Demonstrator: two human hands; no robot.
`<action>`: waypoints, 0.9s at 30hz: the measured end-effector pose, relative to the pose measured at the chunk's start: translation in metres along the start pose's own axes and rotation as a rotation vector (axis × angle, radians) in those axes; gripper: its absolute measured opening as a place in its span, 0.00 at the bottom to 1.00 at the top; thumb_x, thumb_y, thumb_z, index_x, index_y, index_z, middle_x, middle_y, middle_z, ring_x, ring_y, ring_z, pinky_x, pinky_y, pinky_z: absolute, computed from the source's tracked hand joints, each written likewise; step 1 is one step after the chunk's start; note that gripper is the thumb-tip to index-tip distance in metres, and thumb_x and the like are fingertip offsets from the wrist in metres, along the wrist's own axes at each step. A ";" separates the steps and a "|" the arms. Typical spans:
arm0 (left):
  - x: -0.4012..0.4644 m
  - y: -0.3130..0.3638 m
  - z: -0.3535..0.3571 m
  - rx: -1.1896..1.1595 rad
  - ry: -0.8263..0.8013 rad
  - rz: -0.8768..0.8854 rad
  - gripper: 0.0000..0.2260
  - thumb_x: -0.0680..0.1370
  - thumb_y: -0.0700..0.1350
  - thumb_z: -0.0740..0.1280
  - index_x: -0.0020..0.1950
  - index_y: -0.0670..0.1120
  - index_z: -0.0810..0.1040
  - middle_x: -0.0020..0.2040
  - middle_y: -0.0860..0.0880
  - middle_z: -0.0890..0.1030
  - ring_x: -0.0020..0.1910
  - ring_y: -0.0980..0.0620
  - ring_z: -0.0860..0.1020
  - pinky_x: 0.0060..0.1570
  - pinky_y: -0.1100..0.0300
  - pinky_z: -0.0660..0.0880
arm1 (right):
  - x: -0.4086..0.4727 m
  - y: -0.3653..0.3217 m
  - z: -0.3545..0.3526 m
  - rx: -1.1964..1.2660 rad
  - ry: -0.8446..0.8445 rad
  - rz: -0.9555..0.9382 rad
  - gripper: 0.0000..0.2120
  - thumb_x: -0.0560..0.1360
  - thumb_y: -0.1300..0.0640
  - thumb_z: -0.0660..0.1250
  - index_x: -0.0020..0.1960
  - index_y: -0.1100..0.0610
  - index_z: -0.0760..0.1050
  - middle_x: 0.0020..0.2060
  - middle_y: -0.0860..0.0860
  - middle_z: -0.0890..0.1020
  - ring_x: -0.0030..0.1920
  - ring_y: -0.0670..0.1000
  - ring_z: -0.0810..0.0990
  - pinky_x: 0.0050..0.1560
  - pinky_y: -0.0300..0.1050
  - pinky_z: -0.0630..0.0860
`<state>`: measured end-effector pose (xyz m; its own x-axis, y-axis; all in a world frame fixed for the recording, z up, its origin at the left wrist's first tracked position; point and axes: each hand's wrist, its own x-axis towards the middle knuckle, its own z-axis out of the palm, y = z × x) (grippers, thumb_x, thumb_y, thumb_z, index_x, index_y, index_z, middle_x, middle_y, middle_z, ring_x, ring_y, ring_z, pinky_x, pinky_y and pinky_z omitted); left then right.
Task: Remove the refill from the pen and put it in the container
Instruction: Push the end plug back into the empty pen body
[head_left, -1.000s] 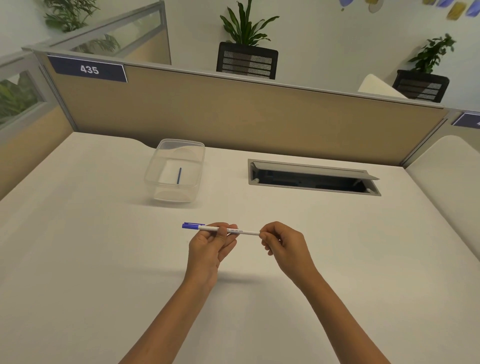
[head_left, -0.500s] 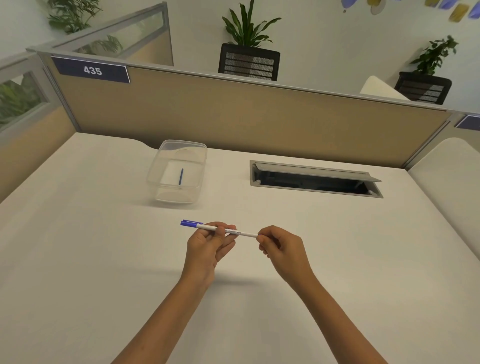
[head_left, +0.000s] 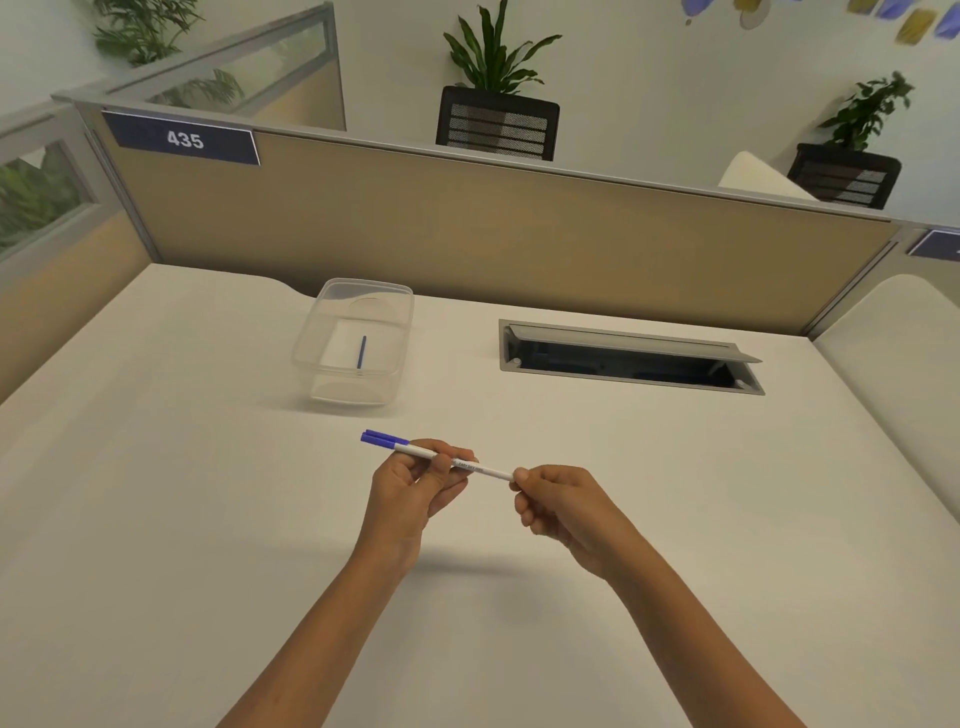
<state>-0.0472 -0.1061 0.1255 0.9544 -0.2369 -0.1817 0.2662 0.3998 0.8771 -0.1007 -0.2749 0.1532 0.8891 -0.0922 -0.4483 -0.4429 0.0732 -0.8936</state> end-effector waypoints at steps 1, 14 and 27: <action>-0.001 -0.002 0.000 0.006 0.005 0.003 0.04 0.76 0.36 0.63 0.44 0.41 0.77 0.40 0.47 0.86 0.45 0.48 0.84 0.45 0.58 0.80 | 0.001 0.000 -0.001 0.022 -0.017 0.046 0.09 0.77 0.56 0.65 0.42 0.61 0.78 0.30 0.50 0.78 0.29 0.47 0.74 0.30 0.35 0.73; -0.005 -0.009 0.007 -0.205 0.156 -0.265 0.05 0.78 0.37 0.60 0.46 0.41 0.75 0.45 0.43 0.83 0.38 0.51 0.85 0.41 0.60 0.81 | 0.005 0.032 0.010 -0.689 0.416 -0.786 0.07 0.76 0.59 0.61 0.40 0.57 0.74 0.30 0.49 0.78 0.32 0.48 0.73 0.37 0.34 0.68; 0.003 -0.005 0.006 -0.172 -0.052 -0.205 0.06 0.78 0.35 0.60 0.48 0.41 0.76 0.48 0.46 0.85 0.52 0.50 0.82 0.50 0.57 0.79 | 0.005 0.022 -0.002 -0.093 0.260 -0.406 0.03 0.75 0.61 0.67 0.46 0.58 0.80 0.36 0.54 0.83 0.37 0.51 0.82 0.38 0.41 0.79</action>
<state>-0.0461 -0.1143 0.1231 0.8710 -0.3719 -0.3209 0.4767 0.4820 0.7352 -0.1063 -0.2761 0.1313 0.9391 -0.3409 -0.0438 -0.0853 -0.1079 -0.9905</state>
